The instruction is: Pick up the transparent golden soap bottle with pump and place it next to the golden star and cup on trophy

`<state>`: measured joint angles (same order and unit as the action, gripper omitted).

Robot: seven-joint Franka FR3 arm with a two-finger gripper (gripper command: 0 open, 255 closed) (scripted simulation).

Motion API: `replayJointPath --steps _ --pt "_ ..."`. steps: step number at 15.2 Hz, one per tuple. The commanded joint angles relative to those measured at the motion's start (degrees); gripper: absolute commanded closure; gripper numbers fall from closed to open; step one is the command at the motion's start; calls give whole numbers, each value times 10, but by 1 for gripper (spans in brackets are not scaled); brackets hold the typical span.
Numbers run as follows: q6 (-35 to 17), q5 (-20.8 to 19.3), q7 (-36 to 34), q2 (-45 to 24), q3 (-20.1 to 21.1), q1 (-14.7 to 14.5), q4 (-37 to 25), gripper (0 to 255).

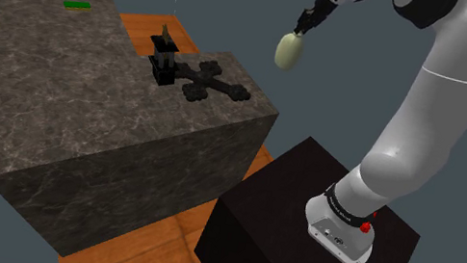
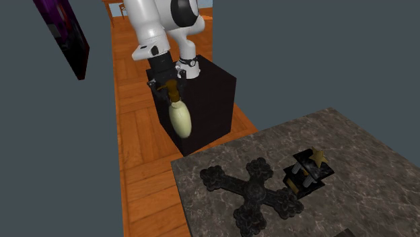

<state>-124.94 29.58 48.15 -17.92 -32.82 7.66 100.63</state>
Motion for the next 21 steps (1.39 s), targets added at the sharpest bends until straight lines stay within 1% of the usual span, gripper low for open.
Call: replayJointPath --steps 1,10,18,21 --pt "12 -6 -7 5 -2 -1 -9 255" --pt "68 -31 -35 22 -10 -3 -55 255" --pt "121 -44 -55 29 -15 0 -106 255" --pt "103 -60 -95 43 -5 -33 -88 255"
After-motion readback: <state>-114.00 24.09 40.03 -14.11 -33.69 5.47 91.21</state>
